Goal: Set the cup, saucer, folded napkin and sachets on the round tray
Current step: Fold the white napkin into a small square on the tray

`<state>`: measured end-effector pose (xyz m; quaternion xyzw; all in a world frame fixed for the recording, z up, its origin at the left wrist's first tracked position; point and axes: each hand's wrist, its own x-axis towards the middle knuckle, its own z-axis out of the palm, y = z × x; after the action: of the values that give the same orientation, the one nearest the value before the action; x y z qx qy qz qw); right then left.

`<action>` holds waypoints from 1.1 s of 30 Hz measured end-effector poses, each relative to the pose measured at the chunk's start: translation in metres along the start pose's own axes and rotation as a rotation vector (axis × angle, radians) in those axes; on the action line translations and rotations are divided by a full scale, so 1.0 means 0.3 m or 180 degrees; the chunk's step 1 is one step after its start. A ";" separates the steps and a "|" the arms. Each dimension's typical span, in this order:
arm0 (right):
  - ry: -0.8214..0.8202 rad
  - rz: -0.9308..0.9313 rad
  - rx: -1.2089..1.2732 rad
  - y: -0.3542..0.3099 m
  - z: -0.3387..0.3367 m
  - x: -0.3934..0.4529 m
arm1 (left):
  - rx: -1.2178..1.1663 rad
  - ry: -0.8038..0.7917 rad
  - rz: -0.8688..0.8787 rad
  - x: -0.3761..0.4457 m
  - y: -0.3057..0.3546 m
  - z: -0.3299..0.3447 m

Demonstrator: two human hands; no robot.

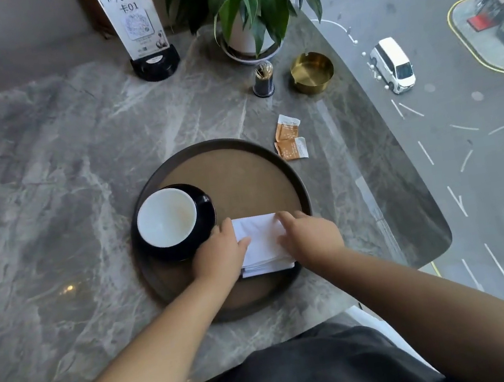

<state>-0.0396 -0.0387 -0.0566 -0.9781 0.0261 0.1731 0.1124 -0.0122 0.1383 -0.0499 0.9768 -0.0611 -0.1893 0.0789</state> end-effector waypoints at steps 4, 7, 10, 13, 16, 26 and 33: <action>0.0823 -0.0800 -0.0489 0.023 0.018 -0.043 | 0.0362 0.0608 0.0647 -0.056 0.015 0.014; 0.0935 -0.1271 -0.0588 0.042 0.046 -0.069 | 0.0520 0.0932 0.1291 -0.076 0.013 0.045; 0.0660 -0.1313 -0.0698 0.047 0.065 -0.084 | 0.0770 0.0568 0.1518 -0.081 -0.007 0.075; 0.0464 -0.1276 -0.0897 0.045 0.079 -0.093 | 0.1050 0.0240 0.1478 -0.083 -0.029 0.092; 0.0467 -0.1239 -0.0915 0.041 0.091 -0.097 | 0.1088 -0.0001 0.1451 -0.080 -0.035 0.087; 0.1138 -0.1196 -0.0029 0.101 0.006 -0.081 | 0.0684 0.0325 0.1530 -0.071 0.006 0.025; 0.1248 -0.0531 0.0258 0.208 -0.086 -0.026 | 0.0575 0.0394 0.1539 0.041 0.099 -0.032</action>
<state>-0.0440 -0.1053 -0.0436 -0.9865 -0.0266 -0.0316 0.1583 0.0002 0.1085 -0.0401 0.9467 -0.3044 -0.0985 0.0379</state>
